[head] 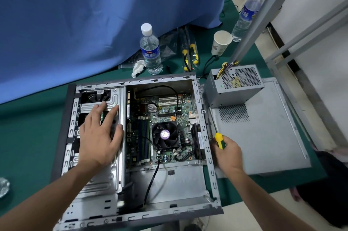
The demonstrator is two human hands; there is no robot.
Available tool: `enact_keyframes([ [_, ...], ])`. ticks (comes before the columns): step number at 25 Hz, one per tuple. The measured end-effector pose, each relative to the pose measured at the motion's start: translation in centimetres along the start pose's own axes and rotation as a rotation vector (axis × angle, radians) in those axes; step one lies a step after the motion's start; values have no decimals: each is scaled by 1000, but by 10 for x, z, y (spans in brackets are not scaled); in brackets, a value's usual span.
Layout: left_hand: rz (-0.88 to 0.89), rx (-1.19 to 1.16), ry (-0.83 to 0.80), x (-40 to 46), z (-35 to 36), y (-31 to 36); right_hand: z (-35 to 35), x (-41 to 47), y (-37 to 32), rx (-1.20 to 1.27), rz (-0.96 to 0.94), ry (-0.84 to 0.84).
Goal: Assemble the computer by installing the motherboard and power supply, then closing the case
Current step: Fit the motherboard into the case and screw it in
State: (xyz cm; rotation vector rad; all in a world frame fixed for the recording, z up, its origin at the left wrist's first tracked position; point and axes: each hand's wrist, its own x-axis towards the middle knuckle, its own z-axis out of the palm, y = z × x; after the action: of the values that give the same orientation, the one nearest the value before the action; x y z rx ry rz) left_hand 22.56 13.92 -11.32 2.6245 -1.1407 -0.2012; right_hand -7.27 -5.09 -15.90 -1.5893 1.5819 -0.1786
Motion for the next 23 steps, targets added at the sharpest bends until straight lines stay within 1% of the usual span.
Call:
enact_keyframes([
  [2, -2, -5, -10, -1, -1, 2, -14, -9, -9, 60, -36, 19],
  [5, -23, -25, -27, -1, -5, 10, -37, -21, -33, 125, -90, 4],
  [8, -26, -5, -91, -3, -13, 15, -52, -37, -66, 193, -141, 4],
  [11, -51, 6, -172, -1, -24, 20, -57, -54, -99, 288, -157, -71],
  [13, -63, 22, -198, 4, -35, 33, -56, -64, -117, 329, -160, -128],
  [14, -43, -8, -204, 6, -39, 44, -55, -67, -123, 345, -157, -150],
  [15, 4, -85, -223, 6, -46, 56, -54, -72, -131, 371, -147, -173],
  [18, 142, -587, -413, -8, -69, 95, -43, -89, -148, 442, -114, -291],
  [19, 185, -703, -430, -12, -74, 105, -39, -93, -151, 444, -113, -337],
  [21, 233, -830, -384, -20, -78, 118, -35, -101, -154, 432, -115, -426],
  [23, 268, -866, -323, -25, -81, 122, -36, -106, -155, 448, -102, -499],
])
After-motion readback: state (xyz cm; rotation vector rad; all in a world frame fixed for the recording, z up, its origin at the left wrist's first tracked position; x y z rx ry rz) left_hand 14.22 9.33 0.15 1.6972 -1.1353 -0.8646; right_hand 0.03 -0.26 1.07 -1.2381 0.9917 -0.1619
